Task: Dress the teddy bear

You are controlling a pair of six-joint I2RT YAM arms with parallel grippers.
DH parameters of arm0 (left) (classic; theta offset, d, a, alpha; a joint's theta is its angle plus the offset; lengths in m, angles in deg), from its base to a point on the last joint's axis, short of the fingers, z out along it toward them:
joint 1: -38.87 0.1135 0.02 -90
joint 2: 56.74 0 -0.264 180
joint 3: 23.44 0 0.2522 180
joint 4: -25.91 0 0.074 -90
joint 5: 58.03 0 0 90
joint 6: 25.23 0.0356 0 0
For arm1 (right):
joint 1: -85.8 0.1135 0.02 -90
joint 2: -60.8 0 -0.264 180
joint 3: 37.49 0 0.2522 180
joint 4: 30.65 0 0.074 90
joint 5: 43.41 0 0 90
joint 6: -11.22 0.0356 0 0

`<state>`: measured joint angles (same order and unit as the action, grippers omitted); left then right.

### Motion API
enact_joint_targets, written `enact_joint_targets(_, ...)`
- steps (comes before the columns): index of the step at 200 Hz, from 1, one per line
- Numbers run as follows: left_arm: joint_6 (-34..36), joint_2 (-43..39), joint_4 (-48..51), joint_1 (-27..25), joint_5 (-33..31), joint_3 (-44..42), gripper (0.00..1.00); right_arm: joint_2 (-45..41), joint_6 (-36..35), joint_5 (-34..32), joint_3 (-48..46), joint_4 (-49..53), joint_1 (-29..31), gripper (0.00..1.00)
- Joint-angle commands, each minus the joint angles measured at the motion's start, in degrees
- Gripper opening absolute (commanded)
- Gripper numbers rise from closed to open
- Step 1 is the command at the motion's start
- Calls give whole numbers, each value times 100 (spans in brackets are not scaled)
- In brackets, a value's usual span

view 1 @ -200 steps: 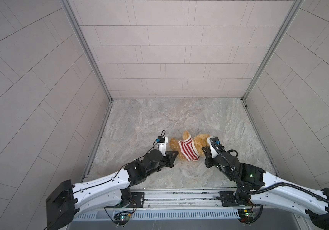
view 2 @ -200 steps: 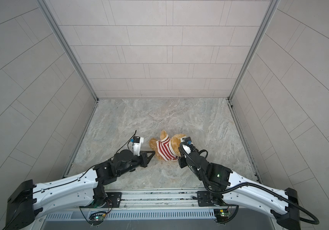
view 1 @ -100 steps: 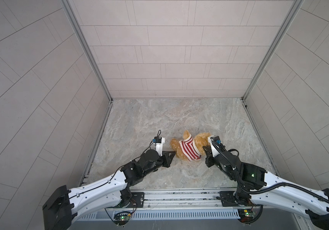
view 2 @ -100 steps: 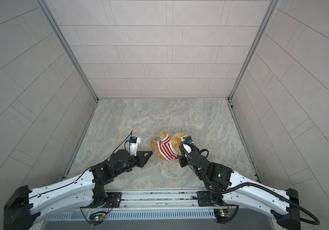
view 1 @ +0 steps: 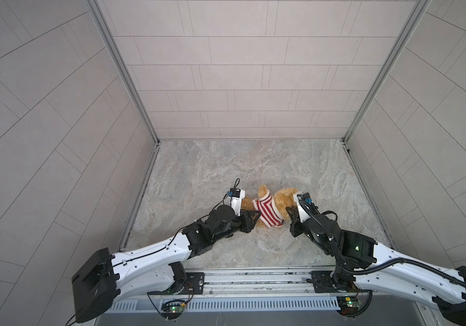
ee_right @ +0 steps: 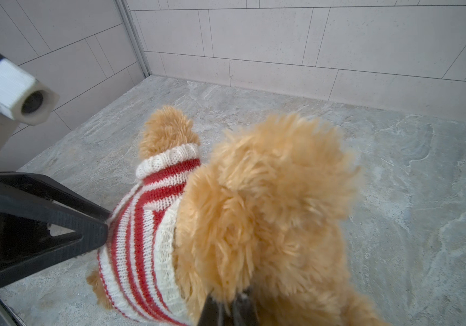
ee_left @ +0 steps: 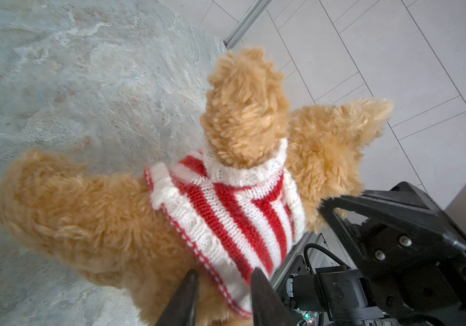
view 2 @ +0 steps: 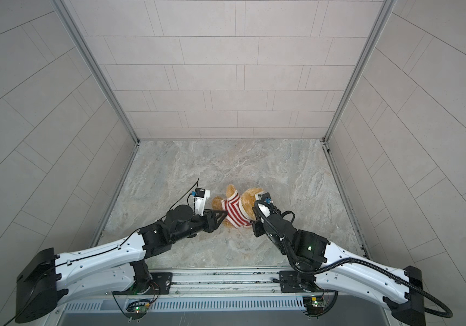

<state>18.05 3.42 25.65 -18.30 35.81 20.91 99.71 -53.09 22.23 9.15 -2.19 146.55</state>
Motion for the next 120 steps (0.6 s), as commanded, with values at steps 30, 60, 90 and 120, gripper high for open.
enact_joint_targets(30,-139,355,-486,-88,101,248,27,-129,85,-5,8,-277,60,0)
enact_joint_targets(60,-227,276,-381,-84,-73,94,13,-211,120,-87,-70,-270,68,0)
enact_joint_targets(90,-316,3,-303,-67,-232,-229,4,-325,119,-264,-72,-129,68,0)
enact_joint_targets(120,-465,-259,-424,9,-309,-698,0,-539,204,-522,-151,-14,67,0)
